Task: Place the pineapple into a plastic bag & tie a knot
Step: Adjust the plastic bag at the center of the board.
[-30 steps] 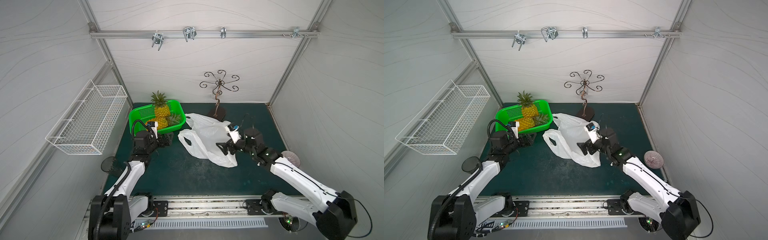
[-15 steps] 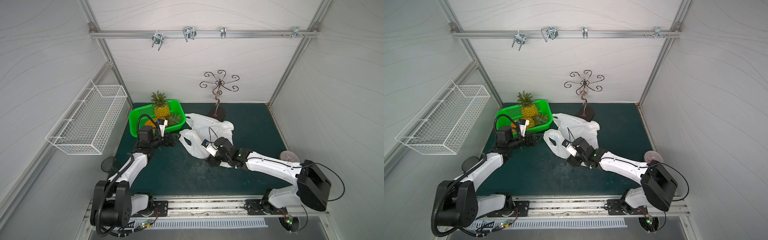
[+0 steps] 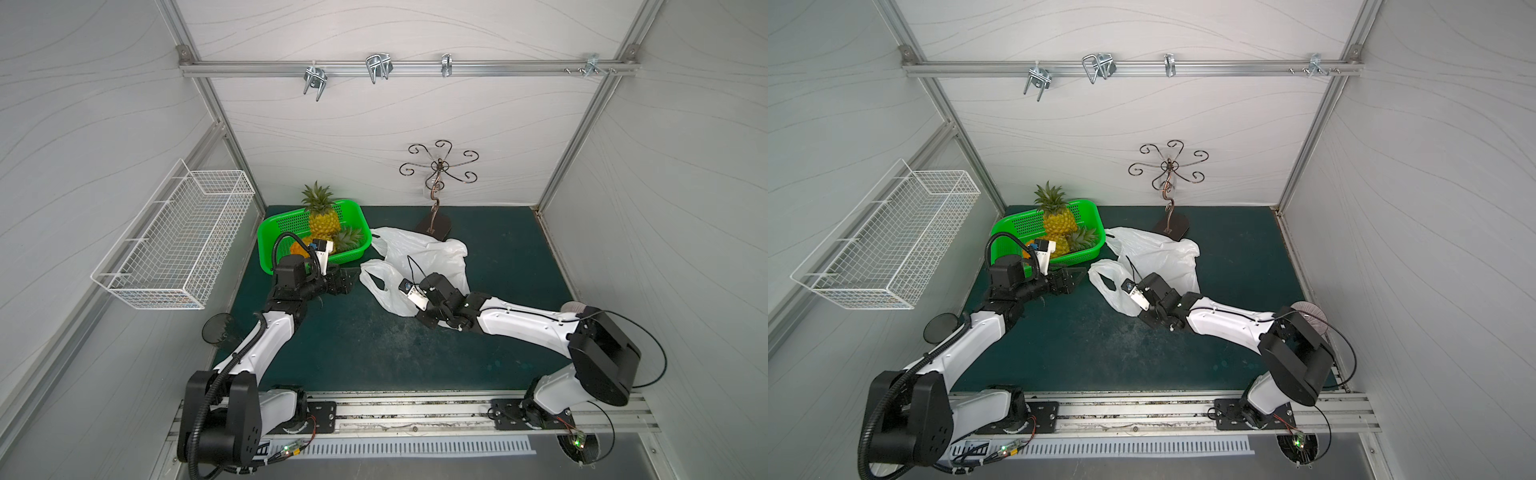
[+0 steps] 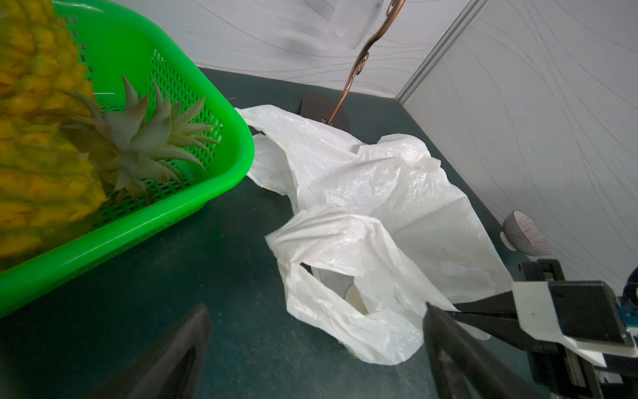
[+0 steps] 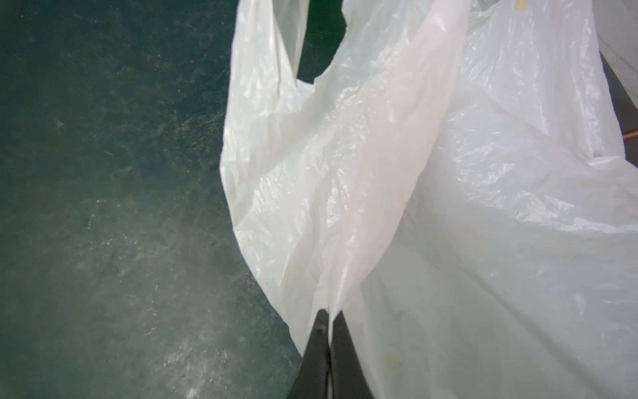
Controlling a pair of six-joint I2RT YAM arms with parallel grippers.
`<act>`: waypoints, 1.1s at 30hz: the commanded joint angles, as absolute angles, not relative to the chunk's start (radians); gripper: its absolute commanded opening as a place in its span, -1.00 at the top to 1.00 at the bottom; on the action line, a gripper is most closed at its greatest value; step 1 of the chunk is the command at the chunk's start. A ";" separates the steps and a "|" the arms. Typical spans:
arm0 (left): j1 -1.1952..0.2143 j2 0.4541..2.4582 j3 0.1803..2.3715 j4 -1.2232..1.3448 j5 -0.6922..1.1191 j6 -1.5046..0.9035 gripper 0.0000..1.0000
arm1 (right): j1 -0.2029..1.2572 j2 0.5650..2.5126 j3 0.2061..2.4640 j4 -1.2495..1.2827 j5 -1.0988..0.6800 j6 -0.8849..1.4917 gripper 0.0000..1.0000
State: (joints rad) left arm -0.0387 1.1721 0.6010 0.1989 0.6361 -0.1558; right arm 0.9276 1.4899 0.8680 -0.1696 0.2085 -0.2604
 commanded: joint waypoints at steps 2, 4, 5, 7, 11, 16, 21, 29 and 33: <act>-0.051 1.149 0.606 0.198 0.676 -0.167 -0.95 | 0.912 1.349 0.790 -0.255 0.206 -0.368 1.00; -0.062 1.152 0.613 0.184 0.715 -0.158 -0.95 | 0.896 1.286 0.760 -0.281 0.178 -0.429 1.00; -0.067 1.154 0.616 0.182 0.732 -0.162 -0.95 | 0.881 1.252 0.744 -0.298 0.155 -0.466 1.00; -0.076 1.160 0.620 0.183 0.759 -0.173 -0.95 | 0.842 1.192 0.714 -0.323 0.106 -0.538 1.00; -0.087 1.169 0.626 0.186 0.783 -0.192 -0.95 | 0.784 1.114 0.672 -0.373 0.060 -0.678 1.00; -0.099 1.164 0.627 0.174 0.796 -0.184 -0.93 | 0.707 1.088 0.635 -0.370 0.052 -0.743 0.95; -0.125 1.151 0.628 0.125 0.754 -0.163 -0.90 | 0.672 1.038 0.641 -0.336 0.057 -0.655 -0.04; -0.173 1.044 0.585 0.067 0.361 -0.380 -0.90 | 0.897 0.879 0.752 -0.427 0.104 -0.195 -0.22; -0.172 0.961 0.571 -0.079 0.196 -0.538 -0.90 | 1.121 0.942 0.795 -0.451 0.260 -0.003 -0.22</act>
